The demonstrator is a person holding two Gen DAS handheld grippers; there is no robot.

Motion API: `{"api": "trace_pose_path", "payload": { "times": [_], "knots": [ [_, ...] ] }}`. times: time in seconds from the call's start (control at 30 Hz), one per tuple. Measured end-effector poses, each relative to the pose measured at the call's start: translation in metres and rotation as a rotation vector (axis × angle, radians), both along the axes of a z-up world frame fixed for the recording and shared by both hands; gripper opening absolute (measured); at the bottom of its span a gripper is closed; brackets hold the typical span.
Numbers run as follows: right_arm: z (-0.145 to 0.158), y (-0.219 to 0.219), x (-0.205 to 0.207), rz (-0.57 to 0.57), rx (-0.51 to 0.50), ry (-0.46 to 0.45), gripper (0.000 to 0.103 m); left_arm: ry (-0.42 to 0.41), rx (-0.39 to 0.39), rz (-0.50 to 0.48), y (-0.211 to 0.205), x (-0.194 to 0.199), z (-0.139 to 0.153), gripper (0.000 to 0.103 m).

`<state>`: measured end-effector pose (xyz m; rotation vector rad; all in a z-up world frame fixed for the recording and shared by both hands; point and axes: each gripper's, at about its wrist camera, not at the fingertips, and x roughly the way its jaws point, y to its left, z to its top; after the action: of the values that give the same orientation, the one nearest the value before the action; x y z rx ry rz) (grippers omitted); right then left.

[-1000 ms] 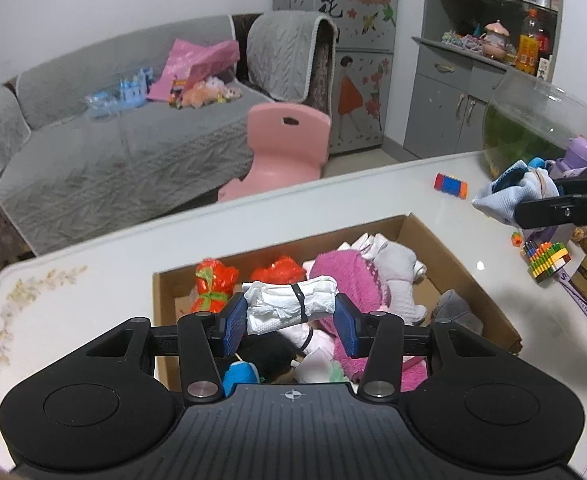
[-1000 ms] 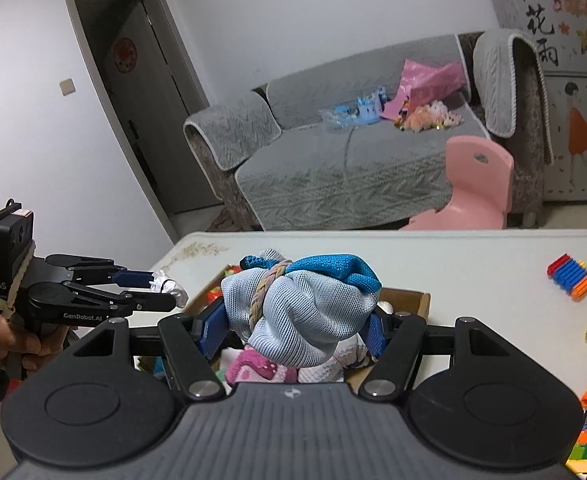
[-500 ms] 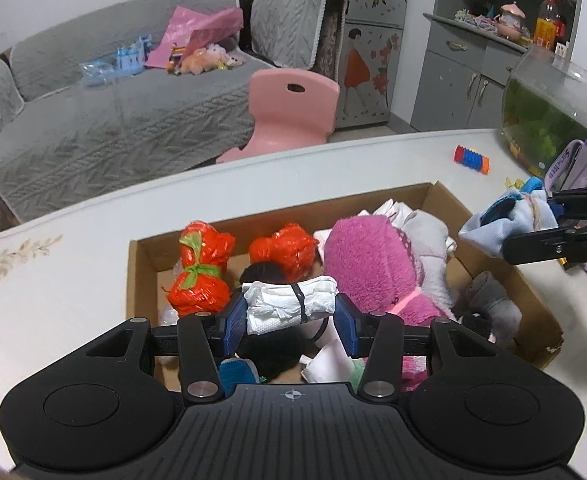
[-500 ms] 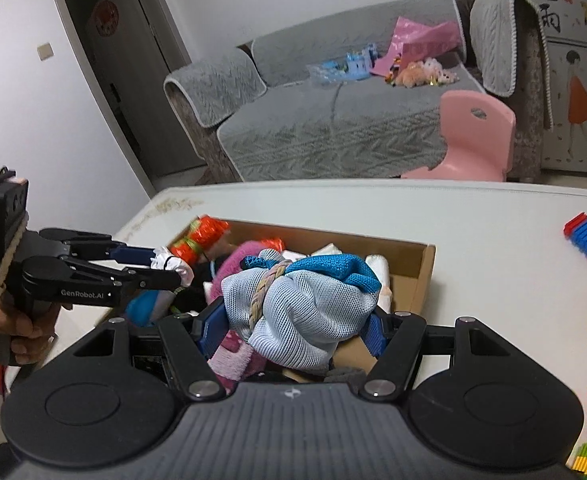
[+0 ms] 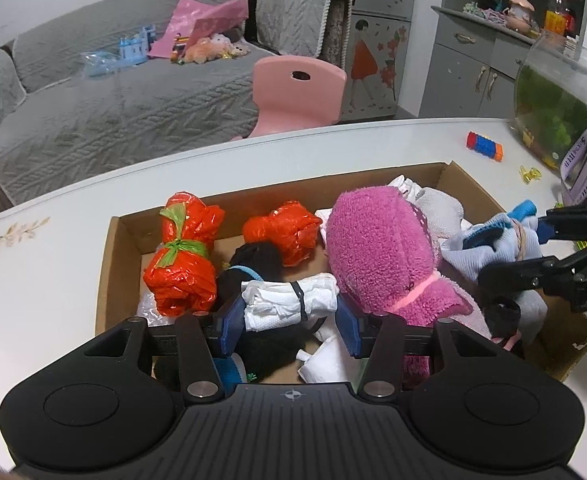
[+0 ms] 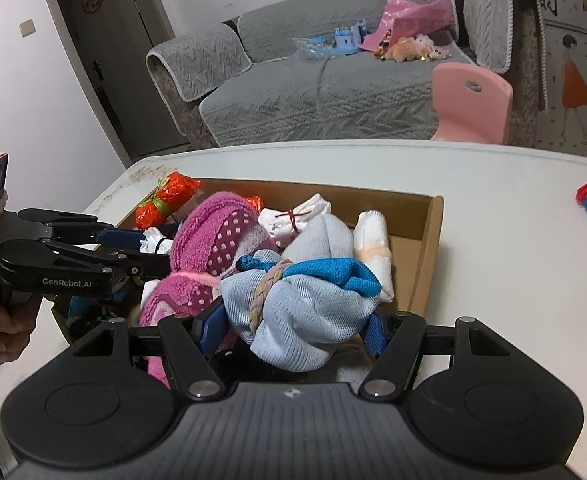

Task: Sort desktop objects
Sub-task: 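Carry both held socks down into the cardboard box, then open both tools to release the socks in the box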

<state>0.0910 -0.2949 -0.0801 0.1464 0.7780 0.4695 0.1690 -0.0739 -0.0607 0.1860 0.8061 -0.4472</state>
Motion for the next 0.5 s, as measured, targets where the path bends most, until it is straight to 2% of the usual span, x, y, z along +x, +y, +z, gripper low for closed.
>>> {"api": "trace_pose_path", "payload": {
  "times": [0.13, 0.2, 0.3, 0.33, 0.37, 0.5],
  "knots": [
    [-0.004, 0.002, -0.004, 0.001, -0.001, -0.001, 0.064, -0.013, 0.017, 0.016, -0.003, -0.005, -0.007, 0.065],
    [-0.003, 0.002, -0.005, 0.004, 0.009, -0.001, 0.067, -0.037, 0.034, 0.031, -0.006, -0.009, -0.007, 0.086],
    [0.000, 0.003, -0.013, 0.011, 0.010, -0.021, 0.070, -0.057, 0.040, 0.050, -0.005, -0.017, -0.005, 0.093],
    [0.001, 0.003, -0.016, 0.008, 0.008, -0.031, 0.074, -0.058, 0.043, 0.059, -0.004, -0.019, -0.003, 0.096],
    [0.004, 0.003, -0.020, 0.004, 0.009, -0.043, 0.078, -0.060, 0.043, 0.072, -0.002, -0.022, -0.002, 0.103],
    [0.013, -0.001, -0.037, -0.006, 0.021, -0.083, 0.079, -0.079, 0.038, 0.092, 0.004, -0.038, 0.008, 0.102]
  ]
}}
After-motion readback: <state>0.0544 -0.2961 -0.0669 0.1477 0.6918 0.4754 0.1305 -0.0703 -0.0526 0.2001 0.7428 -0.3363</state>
